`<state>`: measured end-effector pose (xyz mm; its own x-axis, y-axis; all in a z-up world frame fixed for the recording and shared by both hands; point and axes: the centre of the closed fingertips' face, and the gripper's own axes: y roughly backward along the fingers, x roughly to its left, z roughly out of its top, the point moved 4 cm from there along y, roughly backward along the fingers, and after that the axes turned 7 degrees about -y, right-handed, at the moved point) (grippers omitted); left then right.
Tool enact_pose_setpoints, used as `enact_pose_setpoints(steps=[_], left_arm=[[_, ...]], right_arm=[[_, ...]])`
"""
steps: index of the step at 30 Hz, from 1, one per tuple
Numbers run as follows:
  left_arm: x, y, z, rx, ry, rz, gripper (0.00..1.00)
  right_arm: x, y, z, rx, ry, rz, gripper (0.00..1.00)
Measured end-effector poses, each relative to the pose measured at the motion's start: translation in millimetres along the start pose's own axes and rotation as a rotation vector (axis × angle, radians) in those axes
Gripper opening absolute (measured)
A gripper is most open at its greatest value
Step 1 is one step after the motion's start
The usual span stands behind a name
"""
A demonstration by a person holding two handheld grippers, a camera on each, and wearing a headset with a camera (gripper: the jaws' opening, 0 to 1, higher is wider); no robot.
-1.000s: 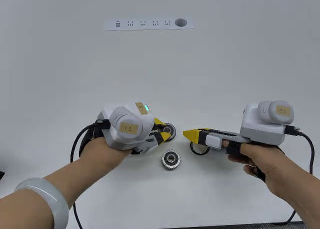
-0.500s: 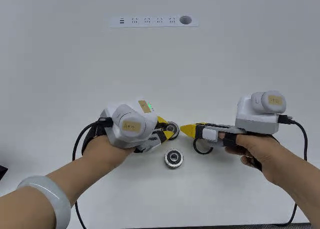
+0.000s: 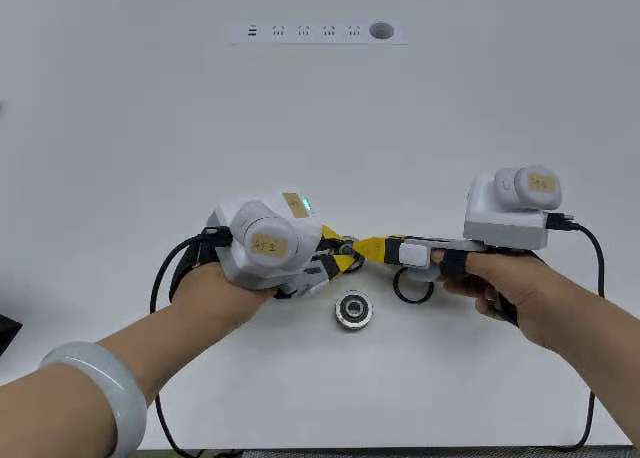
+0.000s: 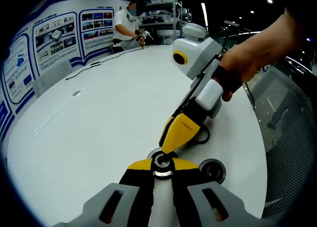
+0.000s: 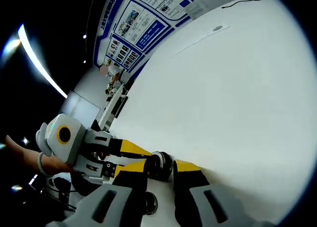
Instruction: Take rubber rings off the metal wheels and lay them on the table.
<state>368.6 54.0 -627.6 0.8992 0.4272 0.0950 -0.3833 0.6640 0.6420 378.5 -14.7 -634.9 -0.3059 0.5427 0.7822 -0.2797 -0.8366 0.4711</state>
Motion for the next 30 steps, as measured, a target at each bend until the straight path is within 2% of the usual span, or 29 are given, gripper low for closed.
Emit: enact_pose_setpoints(steps=[11,25,30], left_arm=[[-0.3,0.0,-0.2,-0.002,0.002,0.0,0.12],[0.1,0.0,-0.3,-0.004,-0.001,-0.003,0.12],[0.1,0.0,-0.3,-0.005,-0.001,-0.003,0.12]], right_arm=[[2.2,-0.9,-8.4,0.044,-0.03,0.021,0.22],[5.8,4.5,-7.6,0.028,-0.04,0.037,0.18],[4.5,6.6,-8.6,0.03,-0.035,0.035,0.12]])
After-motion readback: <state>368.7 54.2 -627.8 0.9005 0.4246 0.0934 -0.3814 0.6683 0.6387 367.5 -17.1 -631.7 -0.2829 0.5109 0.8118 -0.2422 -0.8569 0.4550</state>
